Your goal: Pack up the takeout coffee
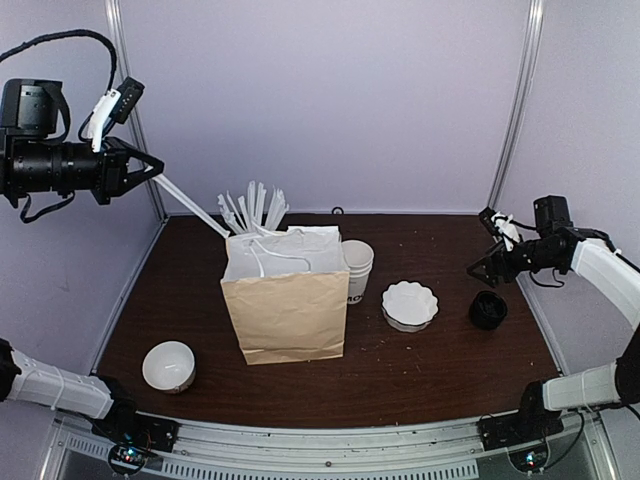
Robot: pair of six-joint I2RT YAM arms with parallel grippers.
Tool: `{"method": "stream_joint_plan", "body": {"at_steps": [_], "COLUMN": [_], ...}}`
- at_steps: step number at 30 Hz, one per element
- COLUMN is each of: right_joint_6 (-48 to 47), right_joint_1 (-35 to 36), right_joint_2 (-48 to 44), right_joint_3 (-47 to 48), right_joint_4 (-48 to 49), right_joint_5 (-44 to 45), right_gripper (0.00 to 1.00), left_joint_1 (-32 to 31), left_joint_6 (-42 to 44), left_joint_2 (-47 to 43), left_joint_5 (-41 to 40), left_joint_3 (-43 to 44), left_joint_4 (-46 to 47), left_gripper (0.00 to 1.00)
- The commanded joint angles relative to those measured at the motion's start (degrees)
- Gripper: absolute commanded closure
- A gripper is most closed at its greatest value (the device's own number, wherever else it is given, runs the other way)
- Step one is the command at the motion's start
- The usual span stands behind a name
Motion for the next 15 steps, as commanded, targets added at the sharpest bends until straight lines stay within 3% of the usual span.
{"method": "stream_joint_plan", "body": {"at_steps": [1, 15], "right_joint_6": [-0.3, -0.4], "right_joint_1": [-0.3, -0.3], "right_joint_2": [0.4, 0.1], "right_joint_3": [0.6, 0.4], "right_joint_4": [-0.4, -0.4], "right_joint_5": [-0.2, -0.2], "right_gripper": [0.13, 0.12], "left_joint_1": [0.0, 0.0], "left_joint_6": [-0.2, -1.2], "left_joint_2": [0.8, 0.5], "left_joint_5": [7.9, 8.4], "left_joint_3": [0.6, 6.2], "left_joint_4": [-2.0, 0.3], "left_gripper": [1.0, 1.0]}}
